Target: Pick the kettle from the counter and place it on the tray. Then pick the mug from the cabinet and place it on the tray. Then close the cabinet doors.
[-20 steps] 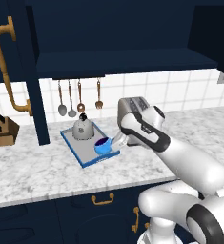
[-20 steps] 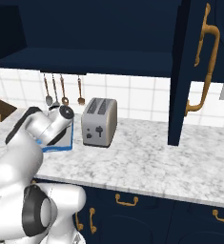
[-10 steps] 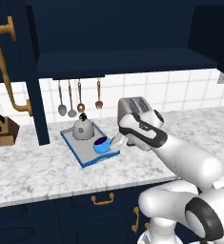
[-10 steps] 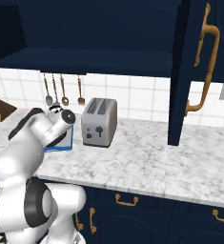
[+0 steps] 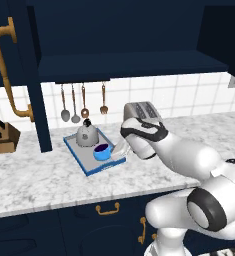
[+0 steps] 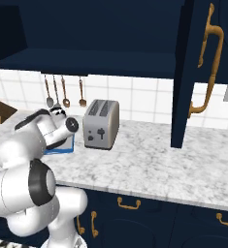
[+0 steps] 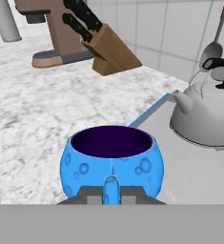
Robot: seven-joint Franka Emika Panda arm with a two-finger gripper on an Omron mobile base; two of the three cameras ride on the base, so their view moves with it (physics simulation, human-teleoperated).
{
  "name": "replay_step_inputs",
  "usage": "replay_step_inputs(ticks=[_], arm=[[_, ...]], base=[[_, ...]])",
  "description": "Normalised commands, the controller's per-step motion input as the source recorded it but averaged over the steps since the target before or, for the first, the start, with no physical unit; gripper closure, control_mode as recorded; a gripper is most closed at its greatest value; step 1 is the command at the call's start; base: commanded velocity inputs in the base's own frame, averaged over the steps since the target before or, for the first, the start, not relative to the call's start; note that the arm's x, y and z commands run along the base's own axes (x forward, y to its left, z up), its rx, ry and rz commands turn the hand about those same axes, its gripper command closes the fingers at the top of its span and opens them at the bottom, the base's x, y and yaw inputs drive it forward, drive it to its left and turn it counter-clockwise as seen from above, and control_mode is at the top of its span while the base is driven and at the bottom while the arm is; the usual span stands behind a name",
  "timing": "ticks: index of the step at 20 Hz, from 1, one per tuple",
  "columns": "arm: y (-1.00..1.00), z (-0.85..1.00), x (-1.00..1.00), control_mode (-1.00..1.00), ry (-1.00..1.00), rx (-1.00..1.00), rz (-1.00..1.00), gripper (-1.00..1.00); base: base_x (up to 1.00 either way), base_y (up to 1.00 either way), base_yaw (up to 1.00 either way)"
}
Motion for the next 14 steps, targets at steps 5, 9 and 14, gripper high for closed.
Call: replay_step_inputs(ticks=[5,9,14], arm=[[0.00,-0.26,0.16,-1.00,0.00,0.04,0.00,1.00],[0.00,-0.27,0.15,-1.00,0.02,0.01,0.00,1.00],[0.00,-0.25,0.23,-1.00,0.01,0.00,0.00,1.00]], base=[[0.00,0.00,0.00],[0.00,0.00,0.00],[0.00,0.00,0.00]])
